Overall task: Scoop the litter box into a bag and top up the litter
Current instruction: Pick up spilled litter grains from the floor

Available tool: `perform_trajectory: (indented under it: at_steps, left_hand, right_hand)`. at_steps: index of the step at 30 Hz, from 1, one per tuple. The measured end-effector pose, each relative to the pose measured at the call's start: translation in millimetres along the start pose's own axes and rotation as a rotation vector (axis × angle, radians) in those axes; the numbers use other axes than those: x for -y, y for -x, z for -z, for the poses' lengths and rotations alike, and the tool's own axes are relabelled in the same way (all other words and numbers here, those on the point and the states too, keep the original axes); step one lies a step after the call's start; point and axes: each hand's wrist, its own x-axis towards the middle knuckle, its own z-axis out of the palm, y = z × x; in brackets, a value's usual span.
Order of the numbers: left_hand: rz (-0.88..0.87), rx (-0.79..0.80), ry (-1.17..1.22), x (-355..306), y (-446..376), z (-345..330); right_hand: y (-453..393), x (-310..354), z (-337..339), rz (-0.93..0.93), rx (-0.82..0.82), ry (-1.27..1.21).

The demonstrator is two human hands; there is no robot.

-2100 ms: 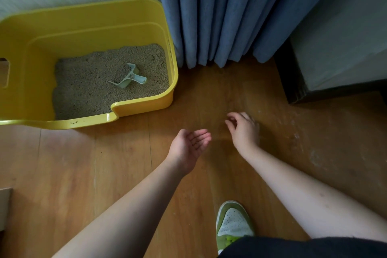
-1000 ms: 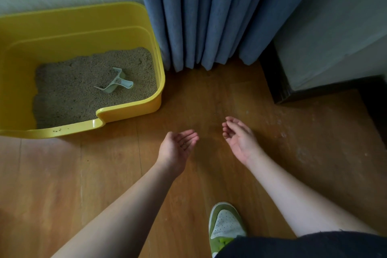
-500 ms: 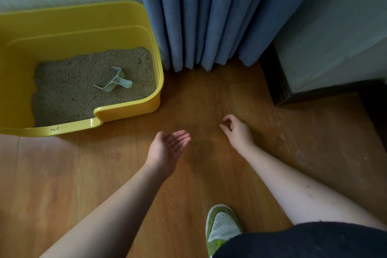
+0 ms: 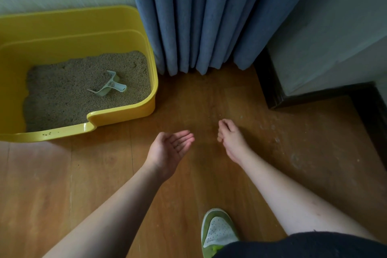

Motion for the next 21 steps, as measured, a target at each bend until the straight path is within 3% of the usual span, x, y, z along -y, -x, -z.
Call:
perform_trajectory:
  at_steps: [2,3,10,14,16,17,20,21]
  left_hand:
    - [0.015,0.046,-0.006,0,-1,-9]
    - [0.018,0.065,-0.008,0,-1,-13]
    - [0.022,0.097,-0.013,0,3,-18]
    - [0.003,0.089,-0.033,-6,8,-18]
    - [0.000,0.091,-0.032,-7,7,-17]
    - [0.002,0.092,-0.026,-8,7,-16]
    - [0.018,0.073,0.004,-8,6,-9]
    - [0.022,0.062,0.016,-7,6,-5]
  right_hand:
    - [5,1,-2,-0.130,0.076,-0.440]
    - [7,3,-1,-0.161,0.095,-0.543]
    - [3,14,15,-0.210,0.107,-0.715]
    - [-8,17,27,-0.210,0.056,-0.695]
    - [-14,22,29,-0.179,-0.030,-0.546]
    - [-19,25,30,-0.131,-0.088,-0.350]
    - [-31,31,29,0.111,-0.192,0.520]
    - [-35,31,28,0.193,-0.177,0.689]
